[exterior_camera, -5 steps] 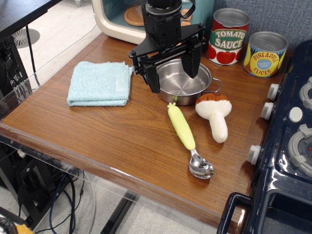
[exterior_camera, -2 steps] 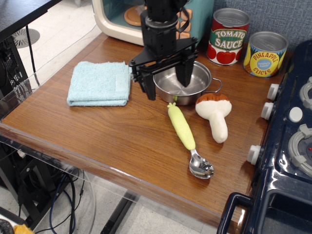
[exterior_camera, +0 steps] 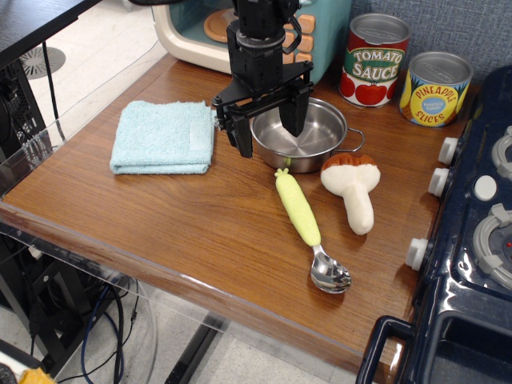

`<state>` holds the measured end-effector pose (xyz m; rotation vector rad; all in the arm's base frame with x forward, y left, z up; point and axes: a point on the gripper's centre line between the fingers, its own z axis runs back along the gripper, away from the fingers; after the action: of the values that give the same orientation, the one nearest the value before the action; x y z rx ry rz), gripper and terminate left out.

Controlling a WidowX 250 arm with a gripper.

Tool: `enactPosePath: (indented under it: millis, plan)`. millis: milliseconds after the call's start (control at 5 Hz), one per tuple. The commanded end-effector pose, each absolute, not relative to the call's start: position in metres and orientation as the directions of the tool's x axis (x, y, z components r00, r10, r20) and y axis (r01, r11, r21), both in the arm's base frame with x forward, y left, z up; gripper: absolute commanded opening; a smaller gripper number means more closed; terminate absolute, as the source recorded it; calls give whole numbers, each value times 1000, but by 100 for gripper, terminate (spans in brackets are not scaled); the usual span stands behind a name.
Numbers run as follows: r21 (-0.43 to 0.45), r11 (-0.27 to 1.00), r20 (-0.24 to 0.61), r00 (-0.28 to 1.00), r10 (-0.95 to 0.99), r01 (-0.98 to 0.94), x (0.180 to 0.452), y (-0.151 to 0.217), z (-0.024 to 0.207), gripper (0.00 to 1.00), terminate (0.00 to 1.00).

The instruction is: Move the silver pot to the edge of the counter in front of the blue rag.

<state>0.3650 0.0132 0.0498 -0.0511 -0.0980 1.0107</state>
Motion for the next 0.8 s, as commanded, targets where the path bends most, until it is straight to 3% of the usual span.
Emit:
enactPosePath:
  millis: [0,200,600]
  plan:
    - [-56,537,68,533,843,-842,385,19,40,100,0]
    - [-49,575,65,572,817,-816,387,6,31,0,0]
    - [-62,581,57,579,813,-811,380,4,34,0,0]
